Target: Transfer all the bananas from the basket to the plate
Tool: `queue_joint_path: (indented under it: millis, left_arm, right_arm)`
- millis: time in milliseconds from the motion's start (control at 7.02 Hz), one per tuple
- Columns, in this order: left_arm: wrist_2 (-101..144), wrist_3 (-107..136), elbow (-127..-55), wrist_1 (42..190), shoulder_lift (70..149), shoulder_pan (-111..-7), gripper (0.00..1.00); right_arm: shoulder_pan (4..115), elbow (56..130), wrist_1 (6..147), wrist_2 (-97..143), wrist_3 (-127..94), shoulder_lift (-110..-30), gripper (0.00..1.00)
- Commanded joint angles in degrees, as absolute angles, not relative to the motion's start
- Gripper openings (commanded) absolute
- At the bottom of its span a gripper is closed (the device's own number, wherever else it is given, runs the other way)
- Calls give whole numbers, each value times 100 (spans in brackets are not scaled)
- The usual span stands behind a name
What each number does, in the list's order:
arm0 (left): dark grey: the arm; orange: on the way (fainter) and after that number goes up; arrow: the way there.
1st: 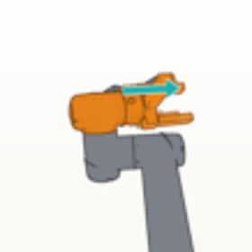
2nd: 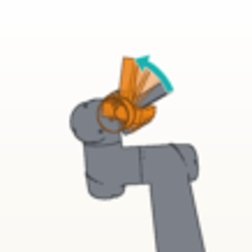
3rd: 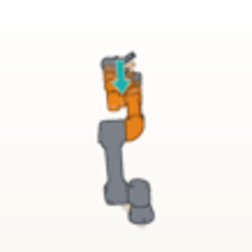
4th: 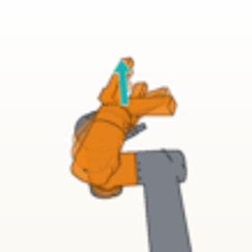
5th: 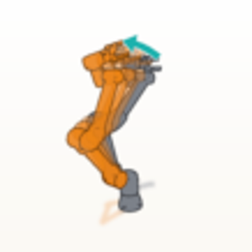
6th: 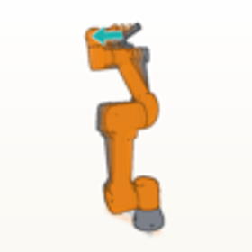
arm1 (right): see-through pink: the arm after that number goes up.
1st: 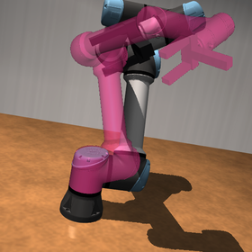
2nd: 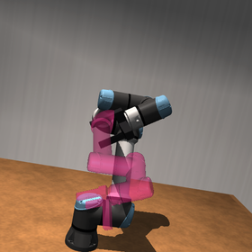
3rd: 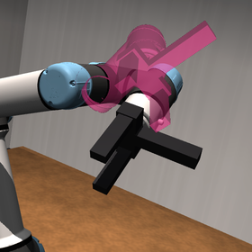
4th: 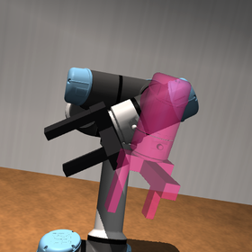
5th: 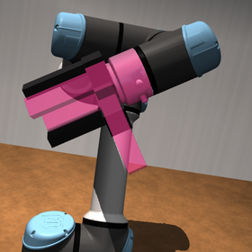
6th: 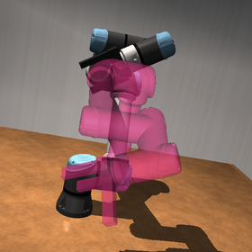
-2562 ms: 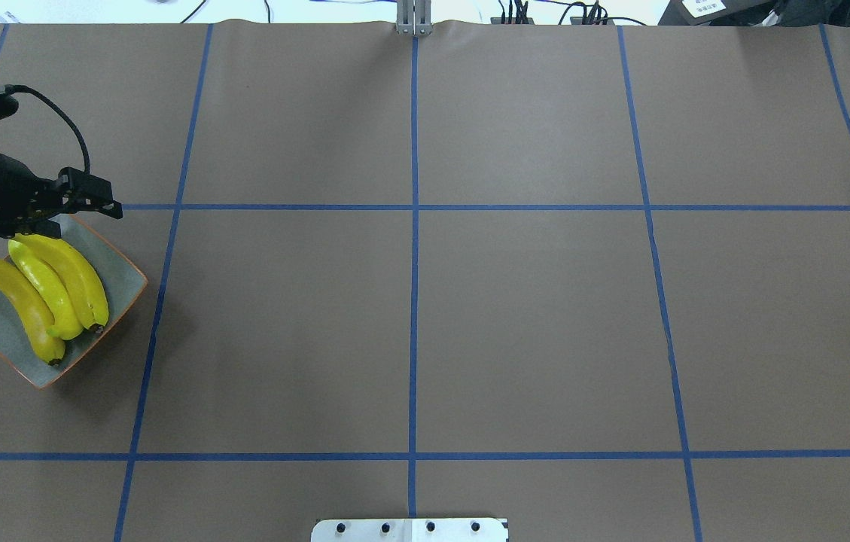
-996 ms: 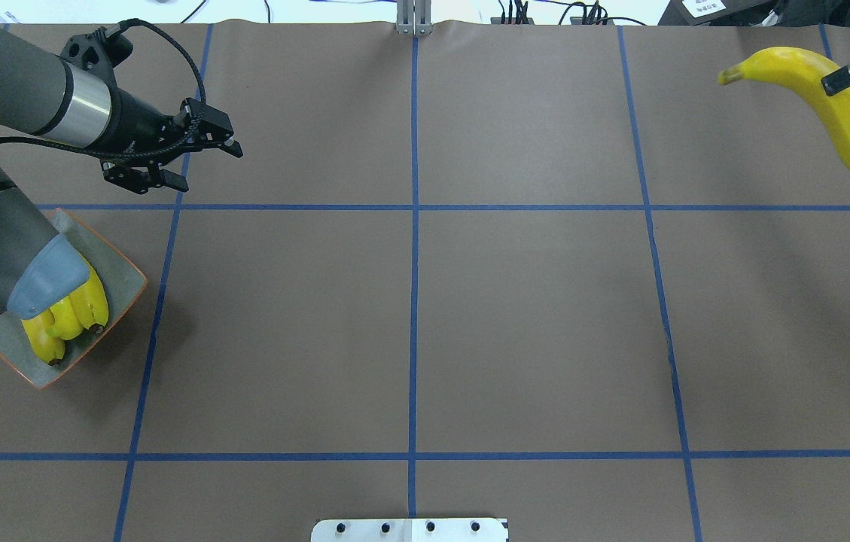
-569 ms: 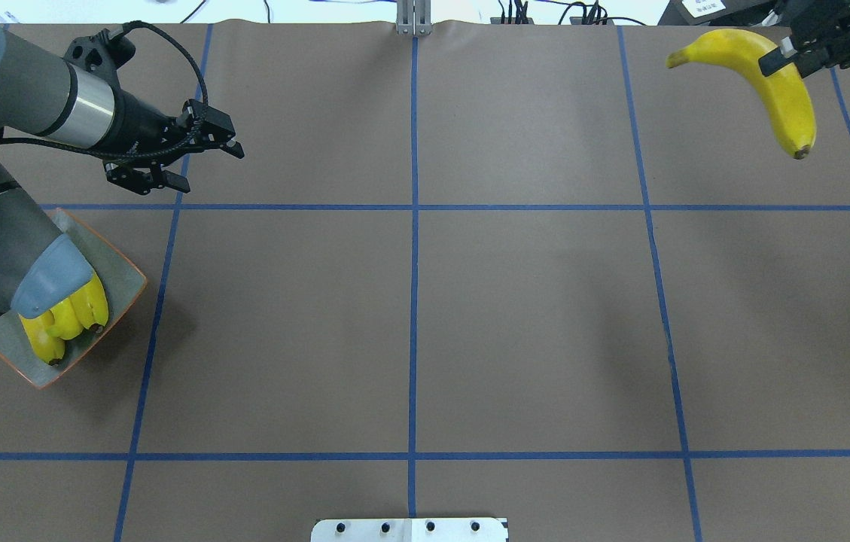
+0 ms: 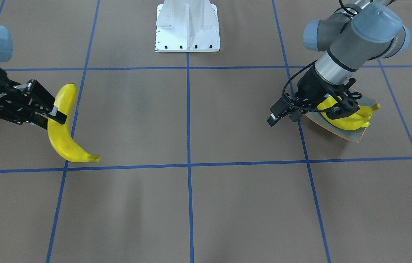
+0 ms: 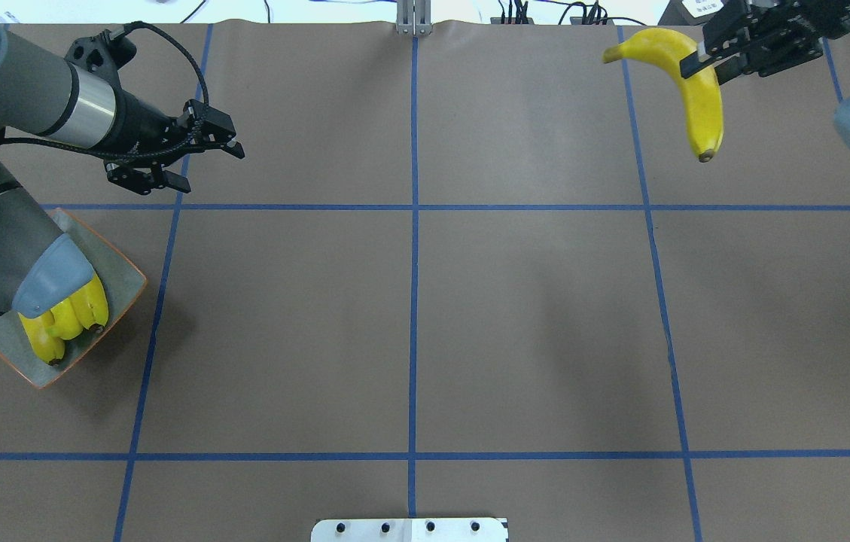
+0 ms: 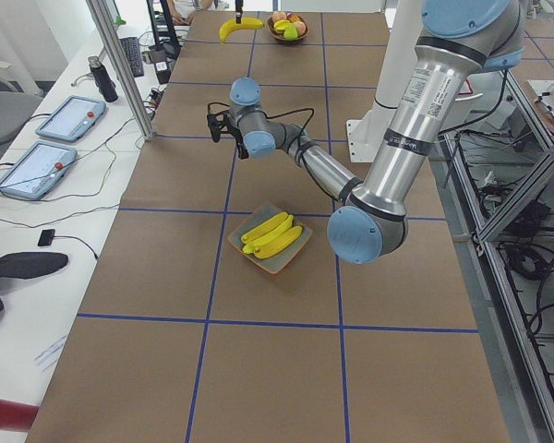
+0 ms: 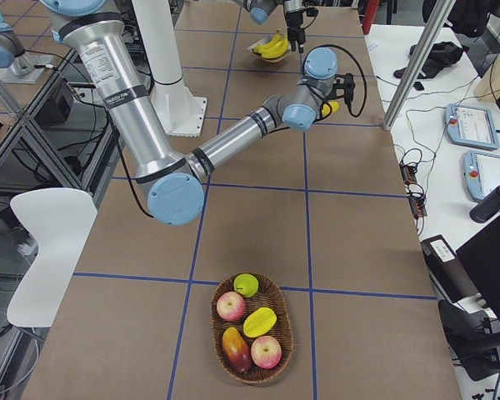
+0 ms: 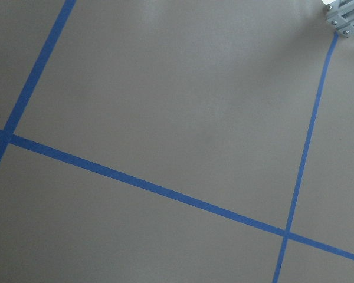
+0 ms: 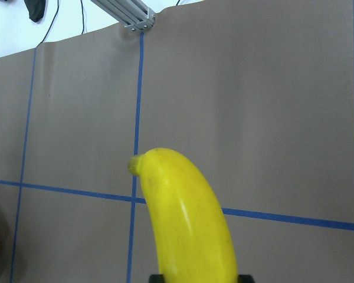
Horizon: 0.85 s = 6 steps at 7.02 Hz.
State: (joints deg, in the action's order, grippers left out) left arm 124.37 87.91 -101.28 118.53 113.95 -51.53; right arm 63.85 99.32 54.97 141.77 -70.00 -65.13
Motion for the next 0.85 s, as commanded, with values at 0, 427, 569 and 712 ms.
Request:
queue_joint_path:
  millis: [0, 427, 569, 712]
  left_arm:
    - [12437, 9610, -10125, 12353, 11592, -5002, 100]
    - [12410, 11070, -10046, 13638, 11829, -4685, 100]
    - [12401, 11457, -10002, 14058, 11882, -4641, 100]
    - [12349, 11757, -9950, 14358, 11935, -4641, 100]
  right_arm:
    - [5594, 9923, 4068, 13356, -8571, -6504, 0]
    - [4801, 9932, 2983, 12457, -9858, -6416, 0]
    - [4433, 9932, 2536, 11941, -10270, -6425, 0]
    - [4212, 9923, 2392, 11675, -10361, -6425, 0]
